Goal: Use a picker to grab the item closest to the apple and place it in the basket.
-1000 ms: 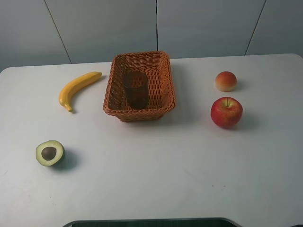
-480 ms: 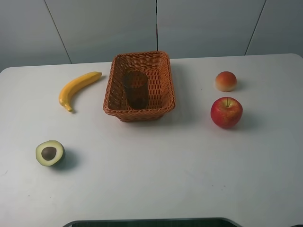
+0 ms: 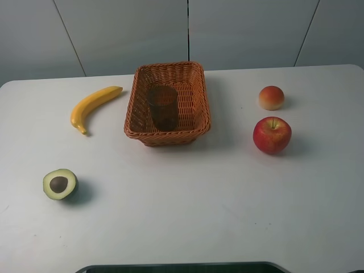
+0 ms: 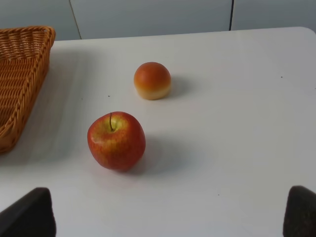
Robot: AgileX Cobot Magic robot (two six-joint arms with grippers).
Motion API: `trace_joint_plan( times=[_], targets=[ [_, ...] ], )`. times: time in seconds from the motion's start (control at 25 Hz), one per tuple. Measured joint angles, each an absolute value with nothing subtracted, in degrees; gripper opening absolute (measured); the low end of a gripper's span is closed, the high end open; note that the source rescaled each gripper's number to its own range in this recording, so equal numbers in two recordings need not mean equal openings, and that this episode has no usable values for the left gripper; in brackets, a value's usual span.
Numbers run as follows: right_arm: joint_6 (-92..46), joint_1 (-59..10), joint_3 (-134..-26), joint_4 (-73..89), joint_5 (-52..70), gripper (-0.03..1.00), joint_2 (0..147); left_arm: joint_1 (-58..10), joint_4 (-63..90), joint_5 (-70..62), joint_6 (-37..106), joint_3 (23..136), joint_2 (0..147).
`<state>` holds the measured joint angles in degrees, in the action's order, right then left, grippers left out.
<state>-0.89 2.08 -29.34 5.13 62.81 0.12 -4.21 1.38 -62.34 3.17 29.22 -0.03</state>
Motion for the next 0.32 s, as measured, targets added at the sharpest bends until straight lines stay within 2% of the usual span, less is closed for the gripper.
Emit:
trace_joint_plan(
  times=[0.32],
  targets=[
    [-0.56, 2.08, -29.34, 5.01, 62.81, 1.00, 0.12, -4.21, 1.38, -62.34, 3.17, 29.22, -0.03]
  ],
)
